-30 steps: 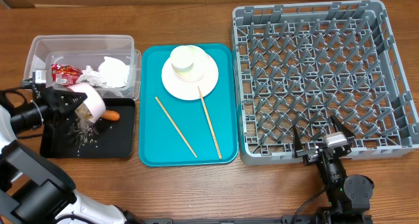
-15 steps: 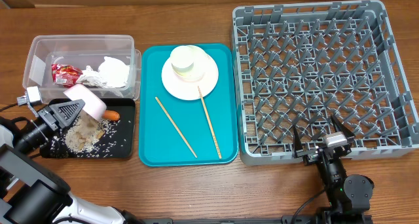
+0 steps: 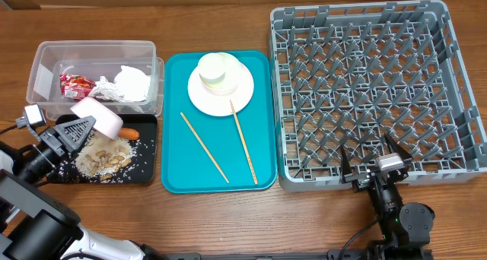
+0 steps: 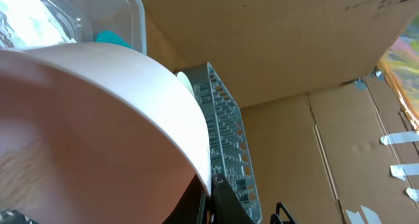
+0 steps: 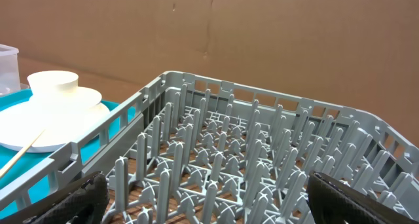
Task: Sort waste into correct bins and load items into the dishwasher
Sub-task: 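Tip the pink bowl to dump rice and shells onto the black tray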
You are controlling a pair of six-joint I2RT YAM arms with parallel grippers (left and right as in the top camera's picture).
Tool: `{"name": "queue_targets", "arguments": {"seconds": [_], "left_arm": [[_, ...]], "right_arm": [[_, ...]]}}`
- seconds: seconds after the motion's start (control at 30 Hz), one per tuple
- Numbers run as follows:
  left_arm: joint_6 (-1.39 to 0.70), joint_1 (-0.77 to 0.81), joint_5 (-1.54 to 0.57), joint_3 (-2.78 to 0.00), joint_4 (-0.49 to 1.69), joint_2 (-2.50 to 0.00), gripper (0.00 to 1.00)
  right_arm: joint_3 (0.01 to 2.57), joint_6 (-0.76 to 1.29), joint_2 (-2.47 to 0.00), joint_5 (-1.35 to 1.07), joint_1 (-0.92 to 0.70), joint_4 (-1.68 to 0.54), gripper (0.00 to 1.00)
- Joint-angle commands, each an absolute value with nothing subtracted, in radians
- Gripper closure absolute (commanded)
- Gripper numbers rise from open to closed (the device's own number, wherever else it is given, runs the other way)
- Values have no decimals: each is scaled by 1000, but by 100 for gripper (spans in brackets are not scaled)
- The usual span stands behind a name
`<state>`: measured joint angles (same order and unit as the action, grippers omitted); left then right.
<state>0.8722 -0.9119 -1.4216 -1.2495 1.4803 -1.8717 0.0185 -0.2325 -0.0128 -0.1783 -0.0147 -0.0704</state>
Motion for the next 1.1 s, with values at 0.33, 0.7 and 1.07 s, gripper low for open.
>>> {"name": "queue_targets", "arguments": {"seconds": [0.33,0.7,1.07], "left_arm": [[1020,-916,-1463,-1244,1578,-1843,96],[988,-899,-1422,-1245,1554,-1843,96],[1006,-896,-1412,-1245,1547,-1843,96]], "right_arm": [[8,-225,-5,-173,-19,-66,0],[8,-225,-5,-173,-19,-66,0],[8,-225,-5,-173,-19,-66,0]]}}
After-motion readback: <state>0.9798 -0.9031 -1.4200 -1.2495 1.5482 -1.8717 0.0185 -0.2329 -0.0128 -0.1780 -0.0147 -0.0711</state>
